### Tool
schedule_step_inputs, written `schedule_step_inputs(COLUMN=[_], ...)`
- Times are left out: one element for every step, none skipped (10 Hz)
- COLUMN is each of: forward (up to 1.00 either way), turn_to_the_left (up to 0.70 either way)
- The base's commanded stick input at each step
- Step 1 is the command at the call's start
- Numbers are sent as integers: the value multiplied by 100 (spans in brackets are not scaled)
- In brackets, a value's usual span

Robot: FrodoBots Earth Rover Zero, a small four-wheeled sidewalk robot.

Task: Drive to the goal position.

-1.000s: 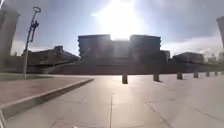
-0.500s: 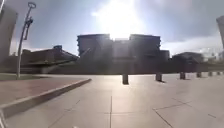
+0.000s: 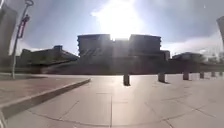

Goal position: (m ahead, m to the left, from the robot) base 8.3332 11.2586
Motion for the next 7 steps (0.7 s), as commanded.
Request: schedule_step_inputs(forward=[85,85,85,85,85,85,85], turn_to_the_left=[0,0,0,0,0,0,0])
